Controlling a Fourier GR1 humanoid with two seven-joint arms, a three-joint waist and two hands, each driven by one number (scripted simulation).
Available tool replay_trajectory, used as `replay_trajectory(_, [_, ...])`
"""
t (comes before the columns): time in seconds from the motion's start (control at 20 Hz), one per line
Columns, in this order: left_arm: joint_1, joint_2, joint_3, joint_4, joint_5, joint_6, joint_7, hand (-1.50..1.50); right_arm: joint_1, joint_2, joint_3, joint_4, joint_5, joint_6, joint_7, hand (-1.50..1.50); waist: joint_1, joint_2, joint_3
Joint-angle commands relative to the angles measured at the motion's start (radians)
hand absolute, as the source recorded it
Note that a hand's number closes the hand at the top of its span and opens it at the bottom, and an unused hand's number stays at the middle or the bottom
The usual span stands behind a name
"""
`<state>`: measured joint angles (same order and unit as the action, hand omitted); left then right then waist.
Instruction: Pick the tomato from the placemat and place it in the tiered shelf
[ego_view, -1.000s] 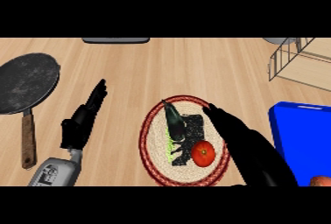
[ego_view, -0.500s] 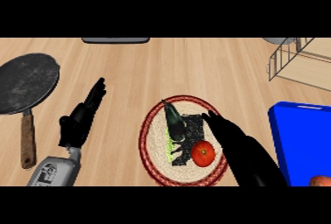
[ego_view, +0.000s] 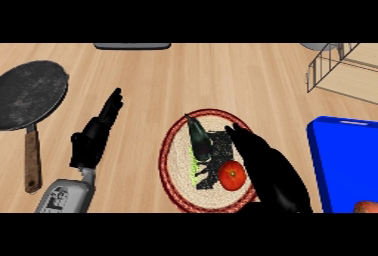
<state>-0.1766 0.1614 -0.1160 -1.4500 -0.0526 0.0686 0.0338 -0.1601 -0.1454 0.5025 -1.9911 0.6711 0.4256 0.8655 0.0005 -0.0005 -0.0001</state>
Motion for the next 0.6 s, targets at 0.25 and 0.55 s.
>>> replay_trajectory(0.25, [-0.026,-0.064,0.007,0.063,-0.054,0.008,-0.014,0.00,0.098,-0.003,0.030,0.056,0.121,-0.052,-0.109,-1.50,-0.004,0.000,0.000])
replay_trajectory(0.55, [-0.031,-0.046,0.052,0.024,-0.039,-0.036,-0.005,0.00,0.001,0.065,-0.017,0.204,0.153,-0.037,-0.138,-1.50,0.001,0.001,0.000])
